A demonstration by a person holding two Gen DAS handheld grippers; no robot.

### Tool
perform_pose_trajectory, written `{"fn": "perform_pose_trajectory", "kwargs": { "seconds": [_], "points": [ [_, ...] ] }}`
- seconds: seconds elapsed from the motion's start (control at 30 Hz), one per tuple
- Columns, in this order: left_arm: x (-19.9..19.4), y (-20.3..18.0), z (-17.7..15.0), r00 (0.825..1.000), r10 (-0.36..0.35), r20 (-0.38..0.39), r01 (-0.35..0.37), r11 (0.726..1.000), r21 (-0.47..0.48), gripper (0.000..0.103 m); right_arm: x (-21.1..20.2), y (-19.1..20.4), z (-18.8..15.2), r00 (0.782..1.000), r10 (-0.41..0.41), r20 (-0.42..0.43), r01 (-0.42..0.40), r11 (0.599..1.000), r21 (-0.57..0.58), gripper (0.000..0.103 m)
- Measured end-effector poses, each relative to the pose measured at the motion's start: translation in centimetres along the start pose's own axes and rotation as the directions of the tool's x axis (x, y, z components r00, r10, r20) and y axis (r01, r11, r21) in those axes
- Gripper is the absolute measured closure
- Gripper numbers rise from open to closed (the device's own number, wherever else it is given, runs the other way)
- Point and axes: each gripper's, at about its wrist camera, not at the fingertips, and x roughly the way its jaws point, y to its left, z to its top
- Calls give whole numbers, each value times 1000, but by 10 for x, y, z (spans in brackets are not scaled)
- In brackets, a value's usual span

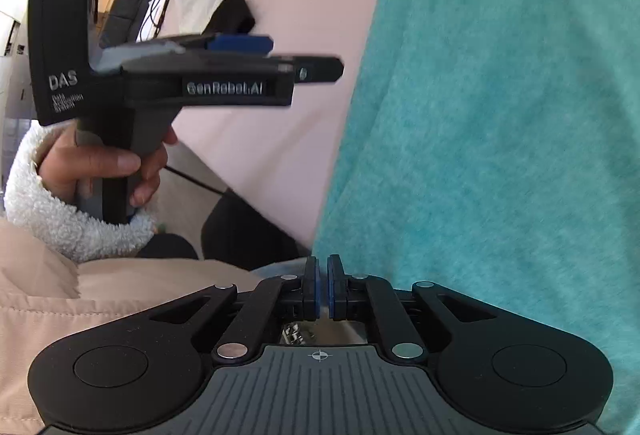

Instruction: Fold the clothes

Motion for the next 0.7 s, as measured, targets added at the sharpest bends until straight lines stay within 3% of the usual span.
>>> {"fn": "perform_pose_trajectory", "kwargs": {
  "seconds": [0.1, 0.23, 0.47, 0.6, 0.7],
  "points": [
    [1, -5, 9, 1000, -15, 19, 15, 1000, 14, 15, -38, -3, 13, 991, -83, 100, 85, 996, -16, 95],
    [5, -8, 32, 997, -30, 66, 28, 999, 29, 14, -85, -4, 31, 955, -192, 225, 202, 979, -24, 94],
    [10, 1, 83, 988, -39, 151, 42, 999, -17, 14, -128, -31, 69, 849, -363, 385, 355, 930, 94, 88],
    [12, -4, 110, 984, 5, 180, -11, 999, 32, 8, -161, -69, 71, 785, -464, 411, 407, 886, 222, 88],
    [16, -11, 133, 978, 30, 206, -50, 995, 90, 7, -182, -92, 74, 754, -508, 417, 420, 860, 289, 88]
  ]
}}
